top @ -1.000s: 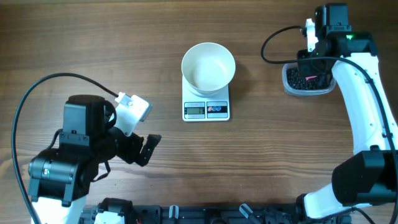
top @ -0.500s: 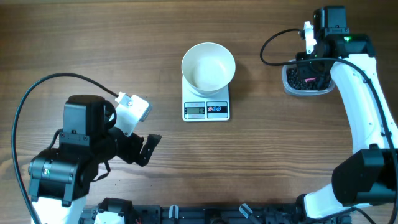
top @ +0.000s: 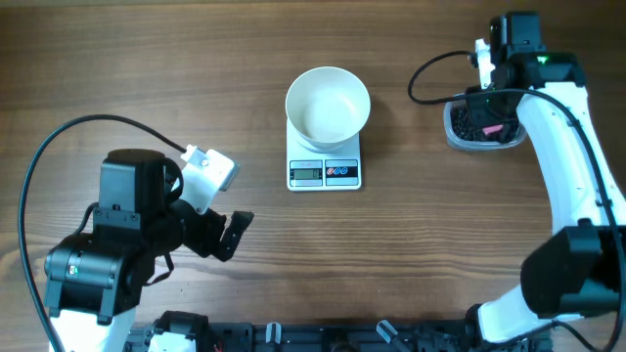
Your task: Scoop item into bowl and weigh 150g on scale
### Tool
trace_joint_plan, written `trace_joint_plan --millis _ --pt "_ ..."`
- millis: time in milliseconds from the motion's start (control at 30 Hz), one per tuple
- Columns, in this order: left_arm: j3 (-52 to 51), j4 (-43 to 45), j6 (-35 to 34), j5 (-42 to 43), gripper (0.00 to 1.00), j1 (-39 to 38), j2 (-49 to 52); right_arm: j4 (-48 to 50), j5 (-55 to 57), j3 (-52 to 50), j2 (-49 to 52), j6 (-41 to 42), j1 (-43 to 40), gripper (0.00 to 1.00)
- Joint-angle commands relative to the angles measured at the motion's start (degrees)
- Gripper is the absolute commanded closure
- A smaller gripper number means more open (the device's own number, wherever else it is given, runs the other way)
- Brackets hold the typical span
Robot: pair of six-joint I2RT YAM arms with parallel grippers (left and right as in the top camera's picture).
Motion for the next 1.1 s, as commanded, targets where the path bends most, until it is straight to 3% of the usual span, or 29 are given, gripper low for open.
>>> trace_joint_plan --millis 0,533,867,1067 --pt "0.9 0.2 1.2 -0.3 0.0 0.4 -0.1 -0.1 2.9 -0.3 1.2 -0.1 0.0 0.96" --pt "0.9 0.2 1.2 -0.3 0.0 0.4 -0.1 0.7 1.6 -0.3 2.9 -3.4 -2.6 0.96" --pt "0.9 0.2 1.1 -0.3 0.0 0.4 -0.1 4.7 8.0 -0.3 7.2 -4.3 -2.6 0.96" --pt "0.9 0.2 1.2 -0.3 0.0 0.4 -0.1 4.8 -0.7 -0.3 10.4 -8.1 -2.6 0.96"
